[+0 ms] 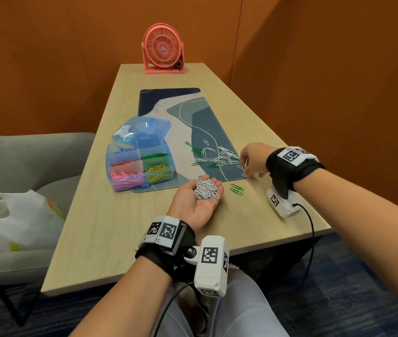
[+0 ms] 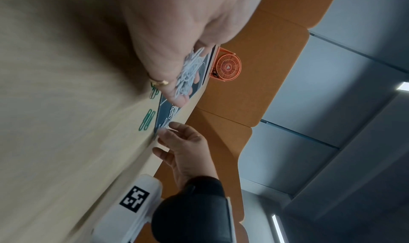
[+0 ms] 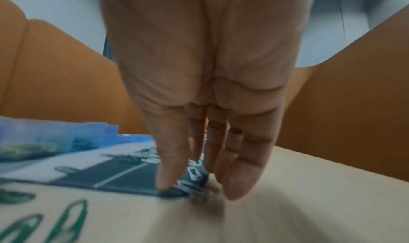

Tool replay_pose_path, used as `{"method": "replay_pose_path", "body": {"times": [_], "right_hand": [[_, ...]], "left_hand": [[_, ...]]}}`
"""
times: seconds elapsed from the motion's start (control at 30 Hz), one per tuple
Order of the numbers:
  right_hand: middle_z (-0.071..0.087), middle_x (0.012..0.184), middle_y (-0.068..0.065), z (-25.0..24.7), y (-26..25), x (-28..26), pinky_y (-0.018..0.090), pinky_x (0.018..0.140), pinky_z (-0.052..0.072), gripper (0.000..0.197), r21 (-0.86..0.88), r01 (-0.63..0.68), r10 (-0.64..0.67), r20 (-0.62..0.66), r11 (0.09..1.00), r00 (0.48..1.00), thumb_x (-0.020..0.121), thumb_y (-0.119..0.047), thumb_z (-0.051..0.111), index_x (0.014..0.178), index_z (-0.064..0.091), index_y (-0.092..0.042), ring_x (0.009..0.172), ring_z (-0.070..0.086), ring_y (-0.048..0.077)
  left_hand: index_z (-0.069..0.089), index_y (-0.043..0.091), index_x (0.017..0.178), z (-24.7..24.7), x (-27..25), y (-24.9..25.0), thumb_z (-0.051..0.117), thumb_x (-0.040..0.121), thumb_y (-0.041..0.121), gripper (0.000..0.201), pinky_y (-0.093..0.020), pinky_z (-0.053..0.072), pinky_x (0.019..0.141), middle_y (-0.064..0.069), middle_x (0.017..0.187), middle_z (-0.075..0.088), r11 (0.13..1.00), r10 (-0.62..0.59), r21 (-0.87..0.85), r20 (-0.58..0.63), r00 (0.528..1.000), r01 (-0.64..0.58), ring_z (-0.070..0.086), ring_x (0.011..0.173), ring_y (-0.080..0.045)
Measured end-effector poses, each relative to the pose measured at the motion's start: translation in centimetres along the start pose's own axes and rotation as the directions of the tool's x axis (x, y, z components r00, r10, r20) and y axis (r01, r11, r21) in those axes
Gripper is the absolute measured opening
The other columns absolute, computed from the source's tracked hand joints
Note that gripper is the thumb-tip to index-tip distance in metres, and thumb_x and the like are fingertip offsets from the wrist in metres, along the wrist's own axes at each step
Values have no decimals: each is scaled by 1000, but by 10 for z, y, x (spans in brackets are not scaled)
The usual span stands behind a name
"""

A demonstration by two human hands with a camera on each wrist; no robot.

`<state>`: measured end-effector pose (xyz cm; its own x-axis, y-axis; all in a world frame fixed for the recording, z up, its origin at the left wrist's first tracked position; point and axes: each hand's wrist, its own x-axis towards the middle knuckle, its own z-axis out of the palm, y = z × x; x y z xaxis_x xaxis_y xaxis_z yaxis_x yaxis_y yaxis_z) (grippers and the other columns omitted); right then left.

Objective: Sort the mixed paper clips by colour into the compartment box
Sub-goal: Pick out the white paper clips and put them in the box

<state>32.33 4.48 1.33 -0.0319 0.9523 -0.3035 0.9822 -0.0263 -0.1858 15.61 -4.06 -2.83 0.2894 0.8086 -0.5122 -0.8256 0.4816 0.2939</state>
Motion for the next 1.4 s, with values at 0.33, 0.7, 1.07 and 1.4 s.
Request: {"method": "replay_pose_path", "body": {"times": [0.33,0.7,1.07,1.4], "right_hand": [[71,95,16,7,4,10,39,80,59,18,132,-12,14,-12,991,1000,78,-4,75,95,71,0,86,71,29],[64,80,12,9,-7,-1,24,53,44,12,-152,-19,18,-9,988,1000,87,-10,59,86,66,-1,70,58,26],[73,83,15,-9,-48,-4,31,74,60,5,329,242,-228,-82,913,970,80,-3,69,84,72,-2,67,67,18],[69,81,14,-24,-42,34,35,76,59,11,204,146,-121,-130,968,984,90,-5,60,91,70,-1,67,65,20]], "left_hand": [[54,-2,94,0,2,4,27,104,23,39,-40,39,92,-20,93,55,1000,9,-25,-3,1000,-9,48,117,-28],[53,-1,91,4,15,35,26,103,23,38,-38,41,88,-18,90,53,994,105,-4,-47,993,-106,53,81,-28],[52,0,93,6,33,37,24,103,23,37,-38,44,86,-19,88,53,991,99,92,-44,994,-95,51,79,-26],[53,-4,94,10,38,46,26,104,22,38,-41,38,95,-23,101,53,998,48,31,-14,999,-47,49,104,-31]]}}
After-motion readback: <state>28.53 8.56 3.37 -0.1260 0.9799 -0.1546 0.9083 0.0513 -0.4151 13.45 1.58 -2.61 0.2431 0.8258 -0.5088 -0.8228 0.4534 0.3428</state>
